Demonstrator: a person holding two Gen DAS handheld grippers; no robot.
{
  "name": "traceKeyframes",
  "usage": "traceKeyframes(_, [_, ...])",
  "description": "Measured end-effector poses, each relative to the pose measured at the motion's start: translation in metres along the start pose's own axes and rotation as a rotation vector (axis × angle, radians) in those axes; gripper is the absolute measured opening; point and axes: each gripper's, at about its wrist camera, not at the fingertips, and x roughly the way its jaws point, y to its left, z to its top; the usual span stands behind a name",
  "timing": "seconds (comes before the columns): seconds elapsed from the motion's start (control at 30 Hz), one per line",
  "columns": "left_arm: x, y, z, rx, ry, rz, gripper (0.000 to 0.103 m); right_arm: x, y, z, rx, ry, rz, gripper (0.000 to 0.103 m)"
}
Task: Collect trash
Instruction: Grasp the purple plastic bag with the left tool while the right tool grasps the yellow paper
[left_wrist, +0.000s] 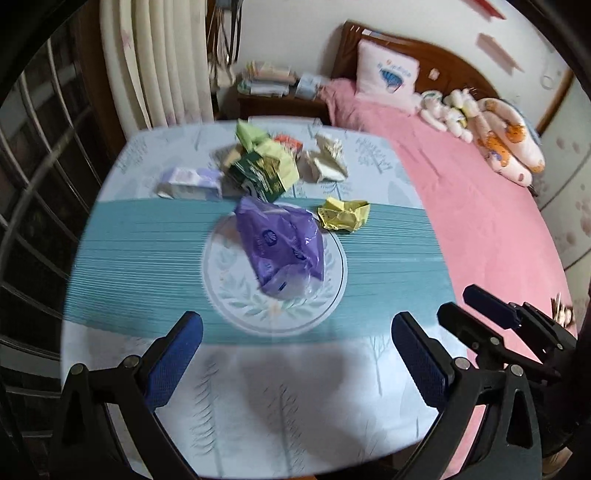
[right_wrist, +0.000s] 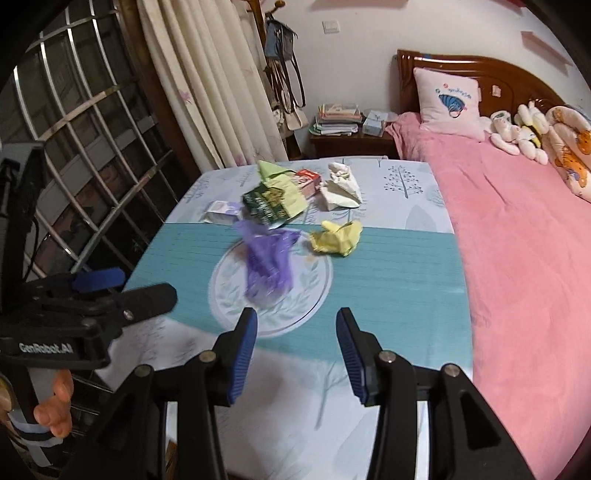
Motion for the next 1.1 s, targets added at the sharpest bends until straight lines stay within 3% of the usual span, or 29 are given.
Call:
traceKeyframes(0.2, [0.091, -0.005, 0.038, -0.108, 0.125, 0.051, 0.101, 0.061, -0.041, 0.035, -0.005, 0.084, 0.041, 0.048])
traceKeyframes(0.27, [0.112, -0.005, 0.044, -0.127, 0.146, 0.085, 0.101, 0.079, -0.049, 0.044, -0.011, 0.107, 0.053, 0.053])
traceKeyframes(0.43, [0.161, 0.004, 0.055, -0.205, 0.203, 0.145, 0.101, 0.124, -0.066, 0.065, -0.018, 0.163, 0.079, 0.054])
traceKeyframes(0.53, [0.179, 0.009, 0.056, -0.235, 0.225, 0.177, 0.101, 0.145, -0.069, 0.074, -0.019, 0.186, 0.092, 0.055])
traceKeyframes(0.63, [0.19, 0.015, 0.057, -0.272, 0.246, 0.19, 0.101, 0.164, -0.069, 0.082, -0.038, 0.199, 0.109, 0.063])
traceKeyframes(0.77, [0.198, 0.023, 0.057, -0.306, 0.256, 0.197, 0.097, 0.184, -0.072, 0.087, -0.044, 0.23, 0.125, 0.063])
traceKeyframes(0.93, [0.209, 0.029, 0.059, -0.318, 0.269, 0.217, 0.069, 0.197, -0.08, 0.091, 0.024, 0.26, 0.178, 0.063])
traceKeyframes(1.0, [0.21, 0.031, 0.059, -0.328, 0.262, 0.221, 0.064, 0.2, -0.085, 0.09, 0.054, 0.264, 0.196, 0.063])
traceKeyframes(1.07, [0.208, 0.033, 0.058, -0.319, 0.249, 0.214, 0.051, 0.201, -0.088, 0.089, 0.072, 0.267, 0.208, 0.063])
traceKeyframes(1.1, [0.207, 0.032, 0.058, -0.311, 0.242, 0.209, 0.04, 0.201, -0.089, 0.088, 0.078, 0.267, 0.216, 0.063])
